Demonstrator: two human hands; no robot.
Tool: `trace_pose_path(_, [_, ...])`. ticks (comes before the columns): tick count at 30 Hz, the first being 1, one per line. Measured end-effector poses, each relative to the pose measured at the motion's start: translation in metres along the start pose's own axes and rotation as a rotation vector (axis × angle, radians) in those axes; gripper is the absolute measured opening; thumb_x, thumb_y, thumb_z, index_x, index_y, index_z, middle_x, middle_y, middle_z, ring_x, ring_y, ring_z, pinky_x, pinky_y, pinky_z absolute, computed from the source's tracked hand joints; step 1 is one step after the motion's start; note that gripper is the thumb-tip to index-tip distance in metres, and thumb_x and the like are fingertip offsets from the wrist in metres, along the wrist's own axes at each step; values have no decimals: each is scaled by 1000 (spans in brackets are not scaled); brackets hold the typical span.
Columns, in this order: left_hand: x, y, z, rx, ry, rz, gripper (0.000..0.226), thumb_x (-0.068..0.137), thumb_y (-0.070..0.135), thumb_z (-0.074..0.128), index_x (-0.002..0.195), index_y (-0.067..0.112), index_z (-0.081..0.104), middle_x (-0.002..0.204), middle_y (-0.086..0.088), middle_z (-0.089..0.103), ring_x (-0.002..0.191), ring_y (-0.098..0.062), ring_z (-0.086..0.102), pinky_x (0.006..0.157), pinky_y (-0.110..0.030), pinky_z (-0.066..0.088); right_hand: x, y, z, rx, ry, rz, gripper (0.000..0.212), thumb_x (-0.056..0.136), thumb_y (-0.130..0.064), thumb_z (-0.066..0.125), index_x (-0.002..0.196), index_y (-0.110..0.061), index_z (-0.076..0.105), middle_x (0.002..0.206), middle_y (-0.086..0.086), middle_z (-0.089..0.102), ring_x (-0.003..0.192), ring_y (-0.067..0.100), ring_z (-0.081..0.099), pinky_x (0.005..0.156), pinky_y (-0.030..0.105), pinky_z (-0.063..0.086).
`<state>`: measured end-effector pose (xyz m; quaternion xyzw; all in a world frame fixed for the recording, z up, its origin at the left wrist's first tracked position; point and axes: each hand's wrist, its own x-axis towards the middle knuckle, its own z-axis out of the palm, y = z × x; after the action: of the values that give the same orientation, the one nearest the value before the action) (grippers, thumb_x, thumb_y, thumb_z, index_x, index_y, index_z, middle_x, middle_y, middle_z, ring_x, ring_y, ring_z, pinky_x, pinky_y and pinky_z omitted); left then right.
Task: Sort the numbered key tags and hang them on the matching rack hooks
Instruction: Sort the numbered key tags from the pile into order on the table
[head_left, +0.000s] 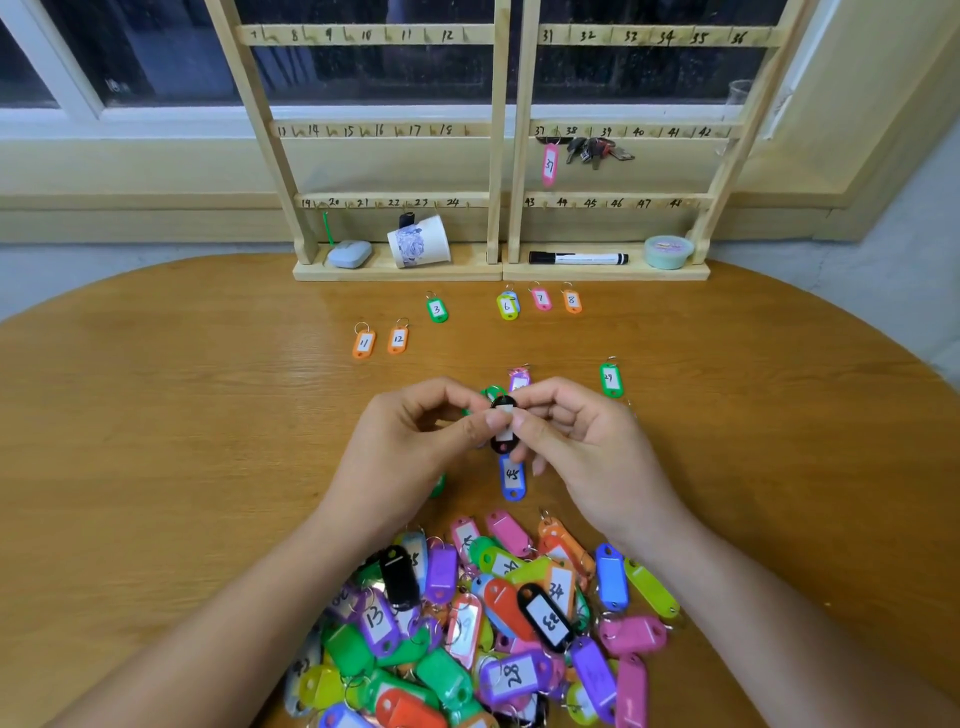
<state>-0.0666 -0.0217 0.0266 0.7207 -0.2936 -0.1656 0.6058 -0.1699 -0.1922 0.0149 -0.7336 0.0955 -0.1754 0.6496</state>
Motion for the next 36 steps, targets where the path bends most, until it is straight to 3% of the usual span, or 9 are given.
trace_pose_path(3, [0,0,-1,-46,17,0,12,90,29,82,93,18,81,90,-4,80,82,-18,72,75,-31,54,4,-5,-13,-19,22,14,6,99,-7,72,105,-10,74,87,7,78,73,17,73,60,26,53])
trace_pose_path(6, [4,-5,-7,-36,25,-4,8,91,29,82,96,23,82,96,-13,79,88,-41,70,87,-59,55,15,-8,-37,-63,104,58,6,99,-8,73,103,-11,75,84,6,78,72,14,71,59,24,50])
trace_pose_path(9, [5,-8,-10,-113,28,-1,9,91,21,82,99,24,79,97,-8,80,88,-27,71,88,-55,56,25,-7,-66,-183,230,109,5,97,-13,76,97,-17,78,83,4,79,72,8,67,62,18,49])
trace_pose_path(13, [6,-8,-11,-185,67,13,26,89,17,84,110,19,68,86,-12,75,80,-24,64,80,-45,48,33,1,-92,-322,263,155,11,95,-16,77,88,-24,82,79,-10,75,71,0,64,64,11,46])
trace_pose_path(20, [5,-5,-12,-147,91,-27,13,81,18,89,92,15,83,89,-7,80,79,-10,68,75,-22,54,33,15,-89,-538,208,179,10,91,-18,81,84,-24,79,75,5,75,80,30,72,77,46,59])
trace_pose_path(24, [6,-6,-14,-124,78,-52,15,88,30,81,102,27,86,95,-2,81,81,-7,66,76,-23,52,31,18,-86,-712,214,158,14,89,-21,80,76,-27,76,66,-3,71,67,17,67,66,36,55])
trace_pose_path(28, [6,-8,-15,-157,41,-75,24,98,24,71,117,31,83,98,-8,81,88,-14,72,83,-27,57,29,15,-82,-781,228,159,15,88,-23,82,75,-27,76,63,-10,70,63,2,64,54,12,40])
trace_pose_path(32, [7,-9,-16,-143,91,-71,30,88,24,81,118,22,77,94,-10,80,90,-25,76,89,-44,59,27,11,-79,-799,222,163,16,88,-26,85,76,-27,74,61,-12,69,63,-3,64,55,14,43])
trace_pose_path(36, [8,-7,-15,-267,152,-113,27,79,12,87,100,2,73,90,-20,76,80,-25,78,77,-33,64,26,10,-77,-800,217,145,18,87,-28,87,77,-27,72,62,-11,69,63,0,65,58,21,45])
